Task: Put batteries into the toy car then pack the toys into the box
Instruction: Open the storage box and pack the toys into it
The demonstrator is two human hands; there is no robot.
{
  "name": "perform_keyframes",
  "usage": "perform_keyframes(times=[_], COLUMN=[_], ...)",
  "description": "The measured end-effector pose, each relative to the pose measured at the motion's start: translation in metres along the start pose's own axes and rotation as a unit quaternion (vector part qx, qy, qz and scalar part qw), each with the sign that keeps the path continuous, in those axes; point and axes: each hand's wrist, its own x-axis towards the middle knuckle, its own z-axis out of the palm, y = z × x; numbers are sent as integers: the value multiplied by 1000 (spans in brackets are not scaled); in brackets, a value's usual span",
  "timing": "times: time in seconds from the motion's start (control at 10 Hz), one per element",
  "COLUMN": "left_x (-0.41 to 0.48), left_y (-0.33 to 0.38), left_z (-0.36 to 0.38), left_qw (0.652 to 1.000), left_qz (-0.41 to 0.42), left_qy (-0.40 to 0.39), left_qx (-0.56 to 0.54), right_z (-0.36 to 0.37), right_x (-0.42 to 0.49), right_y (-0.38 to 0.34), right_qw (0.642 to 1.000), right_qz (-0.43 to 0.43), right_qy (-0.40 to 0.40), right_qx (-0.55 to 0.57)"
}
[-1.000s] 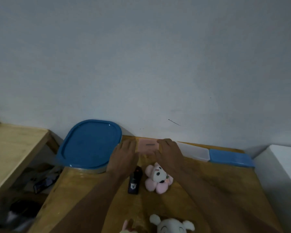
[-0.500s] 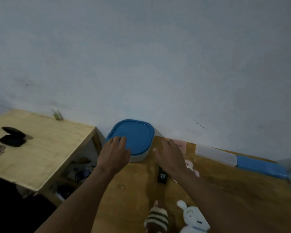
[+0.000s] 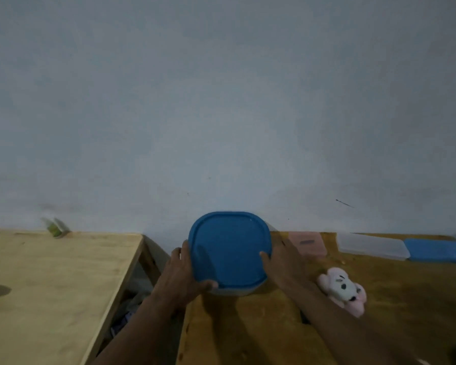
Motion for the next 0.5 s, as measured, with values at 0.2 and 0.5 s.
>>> perform_keyframes(times=[0.2,0.5], left_x=[17,18], left_y=[-25,-31], left_z=[12,28], left_qw=[989,969], left_qz=[-10,118], left_qy=[-60,41], left_qx=[-135,-213], right_z=[24,20], right_x=[16,41], right_y=[-7,-12], right_qw=[998,973], right_qz=[63,191], right_qy=[-11,-68], right_qx=[-3,106])
